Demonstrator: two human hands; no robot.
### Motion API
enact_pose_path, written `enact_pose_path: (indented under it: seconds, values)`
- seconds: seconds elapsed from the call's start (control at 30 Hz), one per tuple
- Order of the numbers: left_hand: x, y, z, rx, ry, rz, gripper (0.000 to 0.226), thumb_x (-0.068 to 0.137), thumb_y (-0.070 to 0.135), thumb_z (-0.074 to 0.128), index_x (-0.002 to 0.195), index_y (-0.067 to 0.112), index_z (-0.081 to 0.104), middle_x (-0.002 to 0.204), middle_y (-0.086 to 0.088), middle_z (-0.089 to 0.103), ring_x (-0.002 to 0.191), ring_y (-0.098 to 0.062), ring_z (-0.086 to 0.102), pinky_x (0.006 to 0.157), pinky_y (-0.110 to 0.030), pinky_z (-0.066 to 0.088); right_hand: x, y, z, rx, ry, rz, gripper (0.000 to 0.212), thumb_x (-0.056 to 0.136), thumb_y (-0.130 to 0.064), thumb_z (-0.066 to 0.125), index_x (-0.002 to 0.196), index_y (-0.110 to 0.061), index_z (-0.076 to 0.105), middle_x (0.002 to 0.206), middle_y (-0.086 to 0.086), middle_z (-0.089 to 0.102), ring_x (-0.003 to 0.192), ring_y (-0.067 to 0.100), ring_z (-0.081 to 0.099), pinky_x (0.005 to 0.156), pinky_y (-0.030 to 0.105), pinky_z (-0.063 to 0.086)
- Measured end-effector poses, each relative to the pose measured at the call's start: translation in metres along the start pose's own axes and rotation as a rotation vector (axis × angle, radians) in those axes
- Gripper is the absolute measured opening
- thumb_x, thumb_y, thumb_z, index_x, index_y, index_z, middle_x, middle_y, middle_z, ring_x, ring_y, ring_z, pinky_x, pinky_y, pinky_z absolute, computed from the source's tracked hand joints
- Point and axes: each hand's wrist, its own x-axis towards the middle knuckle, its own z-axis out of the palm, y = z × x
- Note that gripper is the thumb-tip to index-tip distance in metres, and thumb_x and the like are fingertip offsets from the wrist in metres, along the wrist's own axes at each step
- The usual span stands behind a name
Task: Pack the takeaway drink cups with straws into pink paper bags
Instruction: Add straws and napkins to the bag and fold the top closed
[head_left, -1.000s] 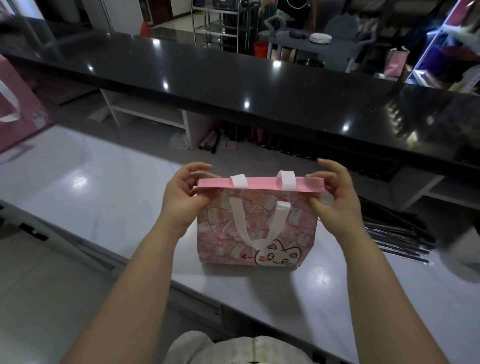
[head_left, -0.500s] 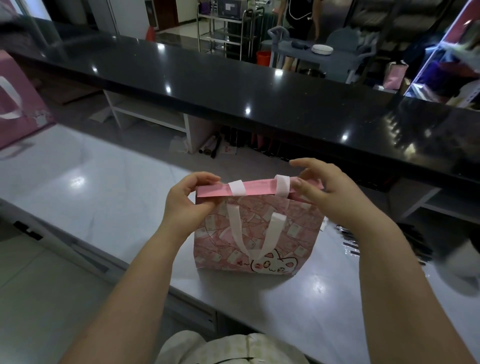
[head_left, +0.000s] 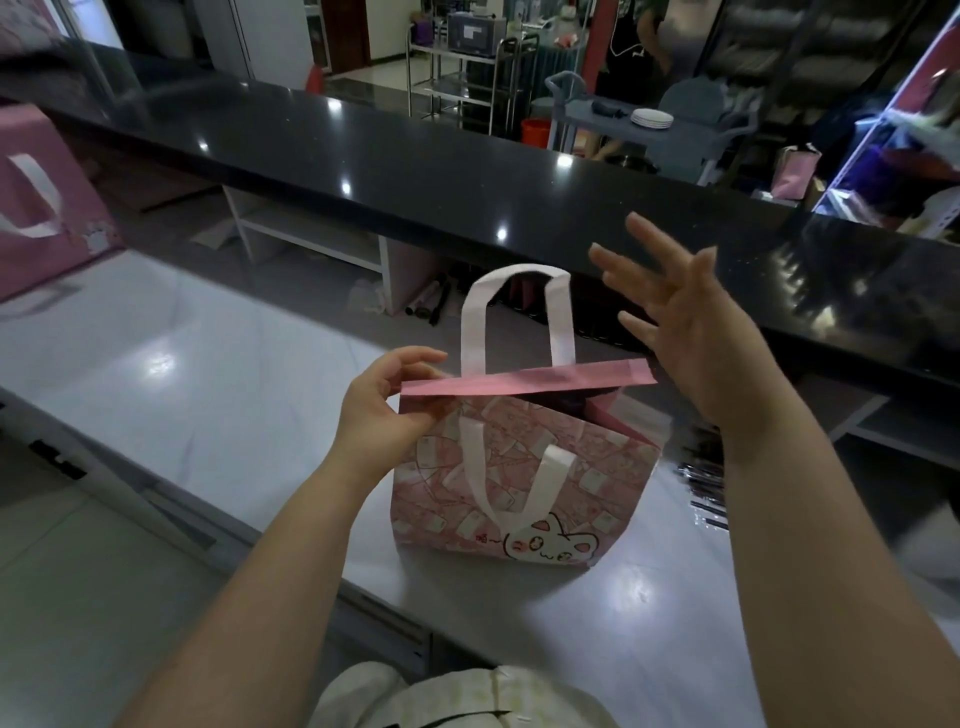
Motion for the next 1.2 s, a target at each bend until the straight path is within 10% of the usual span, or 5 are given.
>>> enact_pose_path:
  seconds: [0.33, 0.43, 0.53, 0.97, 1.2]
  values:
    - [0.009, -0.004, 0.0, -0.021, -0.001, -0.023, 0.033, 0.072, 0.009, 0.083, 0.094, 0.03, 0.072, 0.094, 0.015, 0.072, 0.091, -0.007, 0.066, 0.076, -0.016, 0.053, -0.045, 0.084, -0.042, 0.208, 0.176, 0.093, 0.023, 0.082, -0.019, 0.072, 0.104, -0.02, 0.066, 0.136, 0.005, 0.058, 0.125, 0.027, 0.055, 0.106, 0.056, 0.04]
    - [0.01, -0.007, 0.001, -0.033, -0.009, -0.042, 0.032, 0.073, 0.009, 0.082, 0.094, 0.032, 0.073, 0.095, 0.014, 0.073, 0.091, -0.007, 0.067, 0.076, -0.015, 0.054, -0.059, 0.107, -0.043, 0.162, -0.157, 0.264, 0.053, 0.076, 0.004, 0.063, 0.116, -0.029, 0.066, 0.151, -0.008, 0.041, 0.139, 0.019, 0.039, 0.109, 0.047, 0.035]
    - [0.012, -0.008, 0.0, -0.073, -0.014, -0.073, 0.031, 0.073, 0.01, 0.082, 0.089, 0.036, 0.075, 0.093, 0.011, 0.074, 0.09, -0.011, 0.068, 0.075, -0.018, 0.056, -0.059, 0.111, -0.032, 0.039, -0.314, 0.361, 0.089, 0.058, -0.032, 0.09, 0.135, -0.047, 0.047, 0.158, -0.014, 0.025, 0.144, 0.012, 0.029, 0.113, 0.042, 0.032]
    - [0.018, -0.015, -0.009, -0.193, -0.047, -0.125, 0.043, 0.073, -0.011, 0.075, 0.081, 0.032, 0.077, 0.087, 0.005, 0.076, 0.083, -0.011, 0.071, 0.068, -0.022, 0.056, -0.032, 0.125, 0.034, 0.169, 0.603, 0.062, 0.014, 0.078, -0.015, 0.077, 0.09, -0.021, 0.072, 0.085, -0.005, 0.074, 0.083, 0.016, 0.07, 0.072, 0.03, 0.059]
    - [0.018, -0.016, -0.008, -0.33, -0.071, -0.133, 0.042, 0.07, -0.016, 0.073, 0.079, 0.026, 0.073, 0.091, -0.005, 0.076, 0.092, -0.021, 0.072, 0.071, -0.028, 0.058, -0.033, 0.132, 0.036, 0.095, 0.713, -0.039, 0.048, 0.079, 0.015, 0.066, 0.097, -0.026, 0.049, 0.075, -0.015, 0.065, 0.072, 0.004, 0.062, 0.065, 0.02, 0.053]
